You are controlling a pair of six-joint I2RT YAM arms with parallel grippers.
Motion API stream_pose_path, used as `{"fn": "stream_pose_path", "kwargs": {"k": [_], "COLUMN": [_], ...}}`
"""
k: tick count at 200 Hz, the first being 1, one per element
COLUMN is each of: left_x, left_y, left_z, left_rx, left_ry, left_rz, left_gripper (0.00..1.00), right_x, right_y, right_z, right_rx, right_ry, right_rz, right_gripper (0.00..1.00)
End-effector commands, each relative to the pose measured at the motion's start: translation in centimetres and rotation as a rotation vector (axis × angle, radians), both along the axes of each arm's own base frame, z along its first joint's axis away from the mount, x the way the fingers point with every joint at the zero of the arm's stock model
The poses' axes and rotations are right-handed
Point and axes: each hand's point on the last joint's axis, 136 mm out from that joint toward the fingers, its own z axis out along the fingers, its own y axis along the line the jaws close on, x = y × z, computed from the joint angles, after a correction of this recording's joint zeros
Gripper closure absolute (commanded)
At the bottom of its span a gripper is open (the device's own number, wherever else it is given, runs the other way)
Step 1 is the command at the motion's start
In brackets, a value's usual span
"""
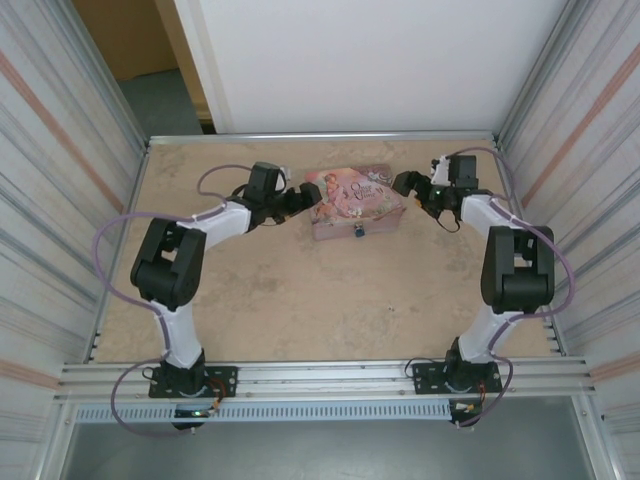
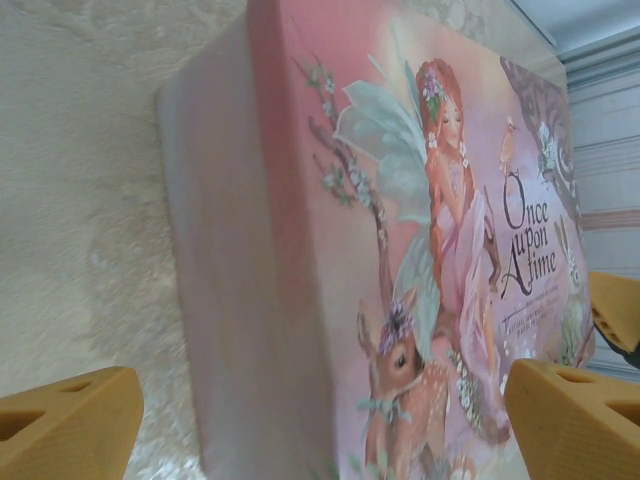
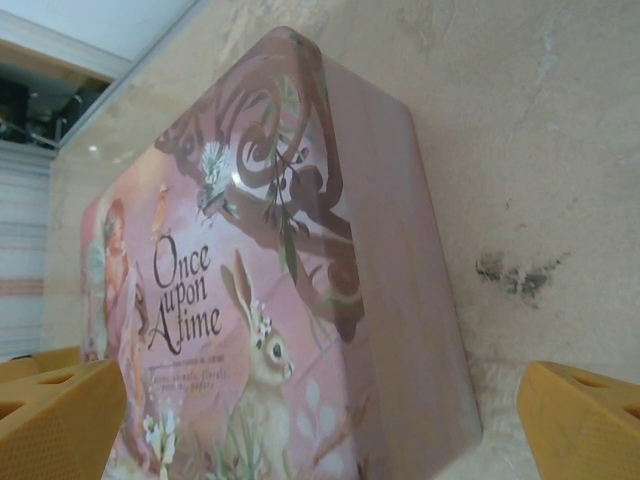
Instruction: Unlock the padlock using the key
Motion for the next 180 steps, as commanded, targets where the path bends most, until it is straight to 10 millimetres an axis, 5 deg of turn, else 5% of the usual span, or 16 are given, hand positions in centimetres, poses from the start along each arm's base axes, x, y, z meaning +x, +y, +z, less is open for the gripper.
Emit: {"fn": "stream_pose_path", "kwargs": {"k": [1,83,180], "left_x": [0.7,1.4,1.6], "left_y": [-1.8,-3.5,-3.8], "left_z": [1.2,0.5,0.8], "left_rx": [-0.079,-0.106,-0.094], "left_ry": [-0.005,0.015,0.013], "left_rz": [-0.037,-0.073,-0.092], "left_gripper": [0.07,0.08,0.08], "right_x": [0.8,1.9,0.3], "right_y": [1.1,3.2,5.5], "right_z": [-0.2,-1.5,-0.7], "right_rx": [-0.005,-0.01,0.019], "right_ry": [0.007,0.036,0.039], "right_rz": [0.041,0.105,0.193], "right_gripper": [0.01,0.01,0.0]}}
